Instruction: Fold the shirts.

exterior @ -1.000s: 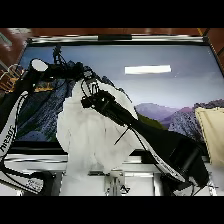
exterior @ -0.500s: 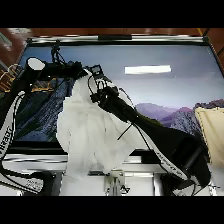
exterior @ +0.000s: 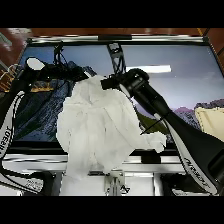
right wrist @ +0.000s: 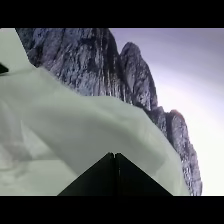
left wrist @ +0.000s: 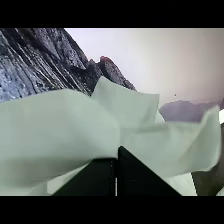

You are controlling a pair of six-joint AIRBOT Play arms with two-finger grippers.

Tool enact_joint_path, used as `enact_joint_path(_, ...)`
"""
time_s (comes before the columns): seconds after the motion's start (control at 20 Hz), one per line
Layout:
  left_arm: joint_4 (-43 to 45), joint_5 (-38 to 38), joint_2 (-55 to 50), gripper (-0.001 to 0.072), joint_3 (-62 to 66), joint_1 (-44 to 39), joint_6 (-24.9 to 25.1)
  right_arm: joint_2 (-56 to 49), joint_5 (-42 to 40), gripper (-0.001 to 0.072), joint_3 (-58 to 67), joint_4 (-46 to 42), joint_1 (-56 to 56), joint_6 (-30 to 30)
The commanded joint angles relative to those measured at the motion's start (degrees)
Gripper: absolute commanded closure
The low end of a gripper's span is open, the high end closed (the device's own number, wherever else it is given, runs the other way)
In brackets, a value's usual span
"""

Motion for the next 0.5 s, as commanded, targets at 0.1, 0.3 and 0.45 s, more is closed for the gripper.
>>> enact_joint_path(0.1,-0.92,-0.74,0.02,0.0659,0.04,-0.92,1.62,-0.72,10.03,0.0647,0.00,24.30,-6.97,-12.13)
enact_joint_path(0.3,-0.92,-0.04,0.02,0.0659,0.04,-1.09,1.60,-1.22,10.58,0.0372,0.00,31.74,-7.80,-20.22)
enact_joint_path(0.45,-0.94,2.80,0.00,0.0660,0.04,-1.07,1.36,-2.45,11.37,0.0070,0.00,33.81,-4.90,-23.19)
